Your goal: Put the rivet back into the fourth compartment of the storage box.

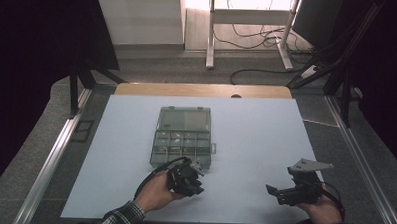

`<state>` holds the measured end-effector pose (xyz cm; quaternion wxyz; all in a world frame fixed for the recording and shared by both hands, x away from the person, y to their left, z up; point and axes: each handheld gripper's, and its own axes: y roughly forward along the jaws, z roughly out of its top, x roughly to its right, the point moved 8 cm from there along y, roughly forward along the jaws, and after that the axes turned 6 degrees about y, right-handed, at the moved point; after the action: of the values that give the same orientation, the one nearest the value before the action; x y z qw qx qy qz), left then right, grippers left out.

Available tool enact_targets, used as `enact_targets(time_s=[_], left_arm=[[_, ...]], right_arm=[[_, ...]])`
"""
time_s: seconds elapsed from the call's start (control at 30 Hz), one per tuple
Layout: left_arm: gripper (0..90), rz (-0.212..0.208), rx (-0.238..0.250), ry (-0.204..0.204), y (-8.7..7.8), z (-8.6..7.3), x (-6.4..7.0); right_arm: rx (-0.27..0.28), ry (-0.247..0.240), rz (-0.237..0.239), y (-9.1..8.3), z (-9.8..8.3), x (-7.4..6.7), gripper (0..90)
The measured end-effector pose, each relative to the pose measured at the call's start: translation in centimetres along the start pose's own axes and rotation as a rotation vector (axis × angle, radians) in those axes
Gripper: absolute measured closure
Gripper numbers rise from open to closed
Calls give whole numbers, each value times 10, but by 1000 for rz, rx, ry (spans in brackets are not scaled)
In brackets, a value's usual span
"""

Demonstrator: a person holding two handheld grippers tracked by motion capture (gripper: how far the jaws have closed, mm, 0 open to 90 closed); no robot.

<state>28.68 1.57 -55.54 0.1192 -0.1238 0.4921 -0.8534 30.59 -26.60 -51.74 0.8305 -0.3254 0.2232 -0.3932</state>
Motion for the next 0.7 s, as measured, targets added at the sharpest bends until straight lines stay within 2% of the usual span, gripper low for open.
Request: enact_targets(time_s=[0.23,0.3,0.4,0.7], left_arm=[[743,29,86,-43,-19,3,-10],[743,33,122,-79,-23,5,-12],[743,46,155,-101,-31,5,-19],[742,76,222,-133,-50,9,-38]], right_arm=[[-3,3,0,0,0,0,0],[-2,4,0,0,0,0,0],[-2,6,1,0,0,0,0],[-4,9,-1,0,-1,1,0]])
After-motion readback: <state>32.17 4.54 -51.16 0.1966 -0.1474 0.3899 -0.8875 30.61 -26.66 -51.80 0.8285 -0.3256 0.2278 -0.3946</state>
